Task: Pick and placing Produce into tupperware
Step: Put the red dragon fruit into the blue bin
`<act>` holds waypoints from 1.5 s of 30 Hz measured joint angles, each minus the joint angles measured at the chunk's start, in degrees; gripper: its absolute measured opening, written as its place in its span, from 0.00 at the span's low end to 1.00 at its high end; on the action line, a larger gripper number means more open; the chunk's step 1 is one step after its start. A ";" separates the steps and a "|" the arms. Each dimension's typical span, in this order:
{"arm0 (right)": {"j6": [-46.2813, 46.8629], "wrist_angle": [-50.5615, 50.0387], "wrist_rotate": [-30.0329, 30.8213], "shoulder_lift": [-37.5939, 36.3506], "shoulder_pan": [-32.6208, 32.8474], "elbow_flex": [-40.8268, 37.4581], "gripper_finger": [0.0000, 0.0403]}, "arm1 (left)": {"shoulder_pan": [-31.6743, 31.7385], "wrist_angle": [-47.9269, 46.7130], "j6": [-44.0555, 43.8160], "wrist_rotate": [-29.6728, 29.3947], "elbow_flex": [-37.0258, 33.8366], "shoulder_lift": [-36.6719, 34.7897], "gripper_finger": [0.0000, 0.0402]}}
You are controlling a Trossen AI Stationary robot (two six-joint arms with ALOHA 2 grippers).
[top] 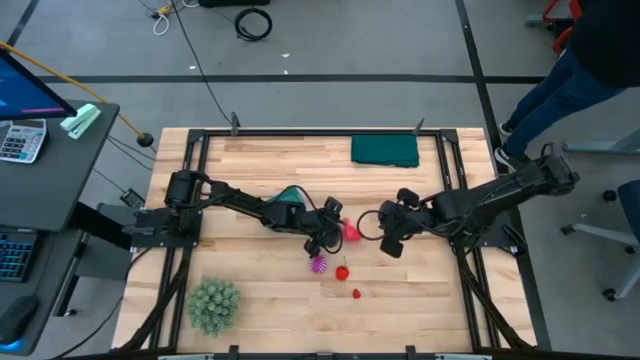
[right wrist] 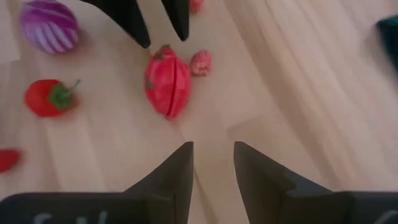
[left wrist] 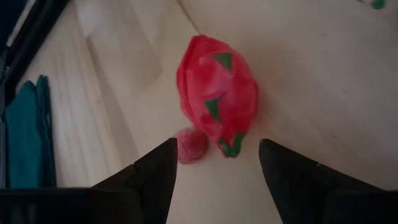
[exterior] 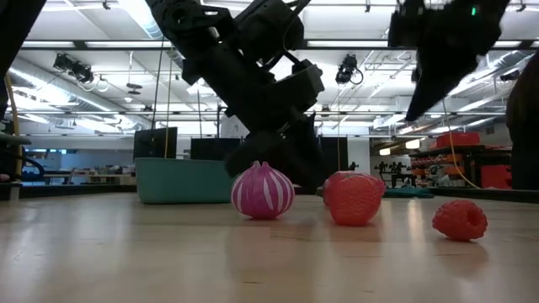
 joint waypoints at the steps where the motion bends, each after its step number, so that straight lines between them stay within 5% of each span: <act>1: 0.77 2.70 -0.91 0.01 -0.45 -2.09 0.31 | -0.03 -0.12 -0.05 0.03 -0.02 0.00 0.58; 13: 5.18 29.31 -4.15 -0.01 -1.38 -18.80 0.28 | -0.63 4.47 -0.84 0.10 -0.02 0.00 0.58; 24: 3.98 42.80 -3.61 10.04 -1.38 -20.82 0.27 | -0.96 5.78 -2.53 2.20 -0.02 -0.02 0.58; 33: 0.88 44.22 -3.07 18.46 -1.38 -16.25 0.27 | -0.50 5.88 -9.98 2.23 -0.02 -0.02 0.59; 45: -1.40 43.78 -3.81 18.37 -2.29 -14.89 0.27 | -0.52 7.35 -16.45 1.98 -0.04 -0.04 0.63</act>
